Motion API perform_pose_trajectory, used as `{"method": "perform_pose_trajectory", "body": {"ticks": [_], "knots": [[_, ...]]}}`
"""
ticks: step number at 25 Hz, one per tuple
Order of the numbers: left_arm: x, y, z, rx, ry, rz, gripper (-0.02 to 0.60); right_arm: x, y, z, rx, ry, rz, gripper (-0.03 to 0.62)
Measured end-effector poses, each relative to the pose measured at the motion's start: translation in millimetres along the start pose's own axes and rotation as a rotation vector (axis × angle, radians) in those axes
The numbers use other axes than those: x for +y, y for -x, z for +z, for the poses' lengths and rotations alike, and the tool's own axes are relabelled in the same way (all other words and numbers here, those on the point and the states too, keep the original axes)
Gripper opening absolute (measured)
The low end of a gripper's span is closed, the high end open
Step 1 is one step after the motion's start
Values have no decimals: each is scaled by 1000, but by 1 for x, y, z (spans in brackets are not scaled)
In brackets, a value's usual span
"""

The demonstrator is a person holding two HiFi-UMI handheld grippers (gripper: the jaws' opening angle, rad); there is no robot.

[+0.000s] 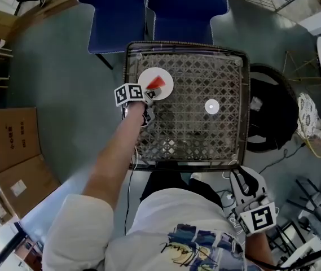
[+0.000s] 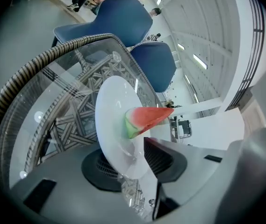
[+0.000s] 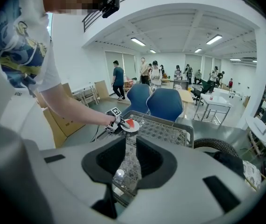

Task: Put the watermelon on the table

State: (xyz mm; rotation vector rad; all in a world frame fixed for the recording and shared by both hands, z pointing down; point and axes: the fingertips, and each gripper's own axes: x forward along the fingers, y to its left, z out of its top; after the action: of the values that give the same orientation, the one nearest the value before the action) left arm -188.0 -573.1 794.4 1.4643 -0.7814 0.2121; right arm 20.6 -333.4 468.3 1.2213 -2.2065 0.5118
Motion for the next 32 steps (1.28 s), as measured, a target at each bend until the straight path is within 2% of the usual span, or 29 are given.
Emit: {"method": "perform_pose_trajectory", "body": {"ticks": [5, 9, 18, 28, 32], "knots": [[1, 0, -1, 24, 47, 58, 138, 0, 9, -2, -10, -9, -16, 74], [0, 0, 0, 28, 109, 71, 171, 3, 15, -5, -11, -19, -19, 74], [1, 8, -10, 39, 215, 39, 191, -3, 25, -7, -46, -40, -42, 73], [15, 22, -29, 15, 252, 34, 192, -6, 27, -9, -64, -32, -24, 74], [17, 26, -34, -3, 307, 32, 192, -4, 30, -9, -67, -19, -8, 74]]}}
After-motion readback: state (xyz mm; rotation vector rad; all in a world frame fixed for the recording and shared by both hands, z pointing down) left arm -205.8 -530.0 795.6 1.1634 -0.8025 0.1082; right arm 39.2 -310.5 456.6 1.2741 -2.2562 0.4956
